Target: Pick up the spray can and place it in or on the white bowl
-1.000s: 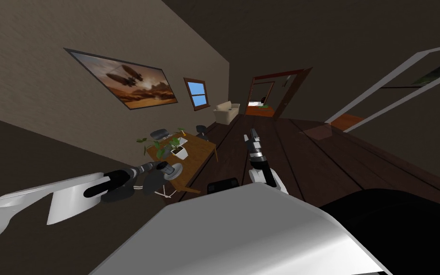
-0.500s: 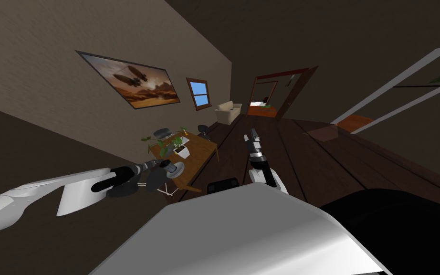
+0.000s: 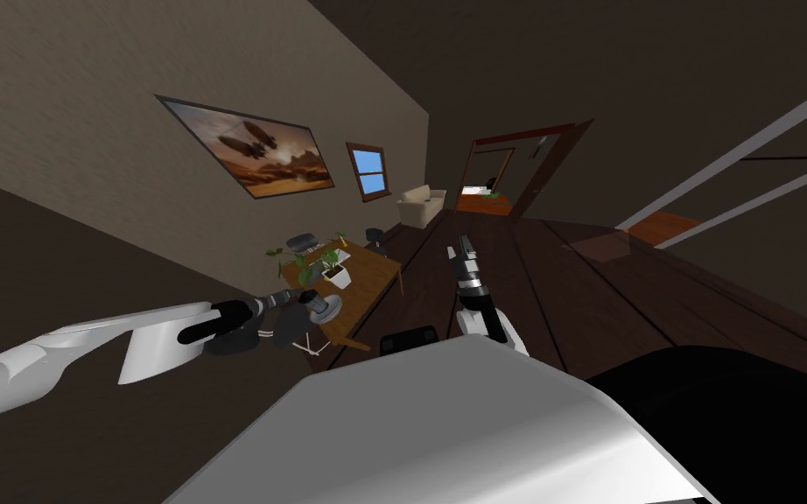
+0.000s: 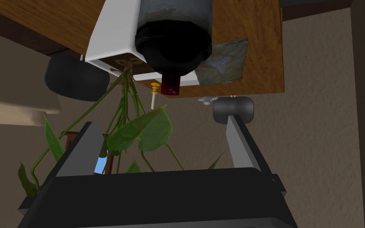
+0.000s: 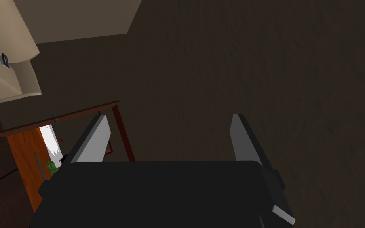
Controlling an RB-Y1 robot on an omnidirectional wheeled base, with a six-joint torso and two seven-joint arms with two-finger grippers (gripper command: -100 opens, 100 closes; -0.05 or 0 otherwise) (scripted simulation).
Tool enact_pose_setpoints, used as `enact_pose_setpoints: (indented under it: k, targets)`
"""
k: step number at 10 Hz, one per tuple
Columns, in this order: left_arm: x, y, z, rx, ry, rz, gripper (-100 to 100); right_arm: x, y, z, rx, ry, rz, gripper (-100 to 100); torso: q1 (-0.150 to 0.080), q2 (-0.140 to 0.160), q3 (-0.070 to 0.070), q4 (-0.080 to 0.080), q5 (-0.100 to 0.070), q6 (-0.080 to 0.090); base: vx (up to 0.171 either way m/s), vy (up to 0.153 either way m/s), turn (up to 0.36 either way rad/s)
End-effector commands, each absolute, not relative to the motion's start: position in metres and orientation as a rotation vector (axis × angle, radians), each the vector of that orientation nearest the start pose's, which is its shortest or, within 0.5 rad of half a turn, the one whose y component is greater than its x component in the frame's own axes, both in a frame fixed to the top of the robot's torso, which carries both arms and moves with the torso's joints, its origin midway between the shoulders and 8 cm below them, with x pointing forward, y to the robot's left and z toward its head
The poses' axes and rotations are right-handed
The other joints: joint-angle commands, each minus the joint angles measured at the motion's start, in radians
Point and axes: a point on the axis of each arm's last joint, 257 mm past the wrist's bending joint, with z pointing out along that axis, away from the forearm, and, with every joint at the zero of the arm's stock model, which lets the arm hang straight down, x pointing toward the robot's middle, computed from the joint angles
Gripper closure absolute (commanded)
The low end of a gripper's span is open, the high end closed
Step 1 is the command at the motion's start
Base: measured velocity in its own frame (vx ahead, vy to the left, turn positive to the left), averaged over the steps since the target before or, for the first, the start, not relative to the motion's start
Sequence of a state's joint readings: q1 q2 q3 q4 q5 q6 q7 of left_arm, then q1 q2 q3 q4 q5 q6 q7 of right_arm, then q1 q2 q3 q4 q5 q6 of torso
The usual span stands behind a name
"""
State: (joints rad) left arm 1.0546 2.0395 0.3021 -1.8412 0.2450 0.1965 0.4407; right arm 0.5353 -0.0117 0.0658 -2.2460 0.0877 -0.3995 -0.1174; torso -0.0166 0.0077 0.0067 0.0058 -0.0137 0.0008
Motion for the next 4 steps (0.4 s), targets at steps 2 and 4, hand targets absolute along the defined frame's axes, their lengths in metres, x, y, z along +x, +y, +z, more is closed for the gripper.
enact_pose_setpoints:
  k: [2, 4]
  targets:
    - [0.4090, 0.5313, -0.1973, -0.446, 2.324, 0.017, 0, 0.3664, -0.2550, -0.0248, 0.791, 0.757, 1.364, 0, 0.000, 0.000, 0.000, 0.000, 0.000, 0.000, 0.000, 0.000, 0.000]
    - [0.4090, 0.5313, -0.1973, -0.446, 2.324, 0.017, 0, 0.3664, -0.2550, -0.0248, 0.791, 0.757, 1.364, 0, 0.000, 0.000, 0.000, 0.000, 0.000, 0.000, 0.000, 0.000, 0.000]
